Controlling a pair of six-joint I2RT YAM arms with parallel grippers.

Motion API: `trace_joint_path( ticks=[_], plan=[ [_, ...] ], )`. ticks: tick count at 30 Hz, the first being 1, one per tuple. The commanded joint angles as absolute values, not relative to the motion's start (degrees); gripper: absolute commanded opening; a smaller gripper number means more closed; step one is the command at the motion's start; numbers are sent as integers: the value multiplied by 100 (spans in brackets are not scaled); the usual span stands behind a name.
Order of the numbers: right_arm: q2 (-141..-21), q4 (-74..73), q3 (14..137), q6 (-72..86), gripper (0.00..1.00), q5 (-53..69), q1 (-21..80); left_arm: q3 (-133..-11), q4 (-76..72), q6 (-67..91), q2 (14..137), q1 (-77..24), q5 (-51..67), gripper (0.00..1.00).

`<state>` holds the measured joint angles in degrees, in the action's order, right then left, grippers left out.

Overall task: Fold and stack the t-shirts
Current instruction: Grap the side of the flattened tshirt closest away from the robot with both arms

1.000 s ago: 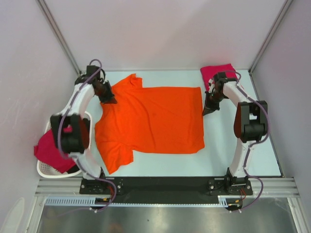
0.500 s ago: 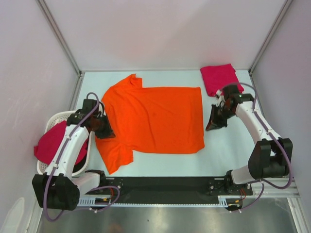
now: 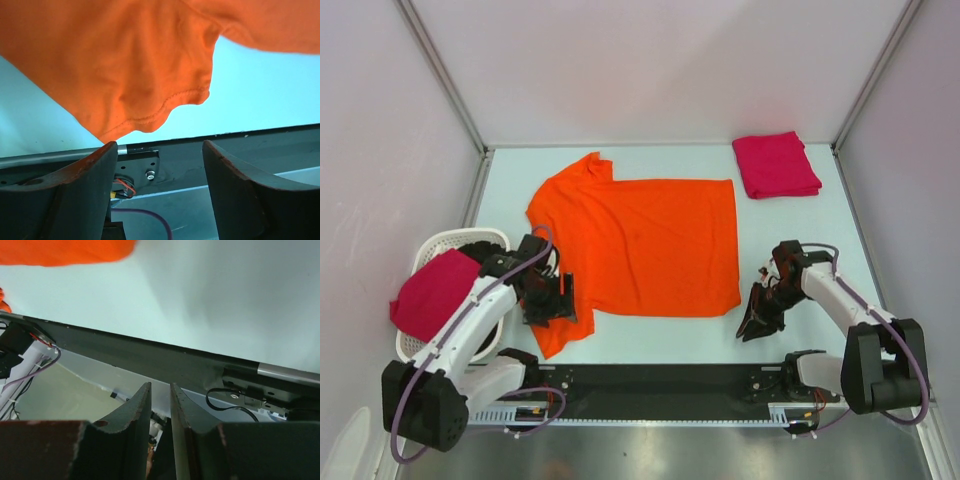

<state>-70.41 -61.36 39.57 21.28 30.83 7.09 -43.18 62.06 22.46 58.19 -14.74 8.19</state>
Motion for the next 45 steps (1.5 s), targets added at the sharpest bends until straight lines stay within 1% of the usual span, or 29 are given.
trace_joint_path(
  ticks=[1, 5, 7, 8, 10, 13, 14, 21, 24, 25, 32, 37, 42, 45],
  plan=[
    [-6943, -5924, 3622, 2478, 26, 3235, 738, -4096, 6223, 2417, 6081, -1898, 897, 75],
    [-7233, -5714, 3718, 2601, 27, 3182, 747, -4263, 6337, 2452, 6705, -2389, 660, 76],
    [-7557, -5512, 3657, 2637, 26, 3199, 747, -4263, 6346, 2531, 7205, -2583, 554, 77],
    [-7750, -5450, 3621, 2619, 25, 3269, 738, -4289, 6372, 2549, 7538, -2810, 441, 78],
    [-7883, -5292, 3656, 2619, 25, 3313, 747, -4412, 6433, 2645, 7768, -3040, 160, 78],
    [-7963, -5265, 3726, 2575, 25, 3305, 738, -4561, 6591, 2768, 7823, -3155, -61, 79],
    [-7963, -5256, 3761, 2575, 25, 3305, 738, -4605, 6627, 2786, 7822, -3164, -331, 79],
    [-8130, -5238, 3884, 2417, 25, 3428, 677, -4957, 6768, 2891, 7848, -3261, -834, 77],
    [-8200, -5247, 3981, 2347, 25, 3463, 598, -5001, 6785, 2900, 8260, -3471, -861, 77],
    [-8244, -5247, 4008, 2303, 25, 3454, 580, -5027, 6776, 2900, 8453, -3680, -896, 77],
    [-8376, -5326, 4148, 2101, 25, 3489, 431, -5133, 6548, 2699, 9025, -4034, -739, 75],
    [-8402, -5326, 4157, 2065, 25, 3516, 343, -5185, 6434, 2602, 9360, -4192, -686, 75],
    [-8499, -5274, 4192, 2048, 25, 3551, 325, -5607, 6337, 2408, 9553, -4456, -773, 75],
    [-8525, -5265, 4228, 2030, 25, 3551, 316, -5590, 6258, 2347, 9668, -4482, -747, 75]
  ],
)
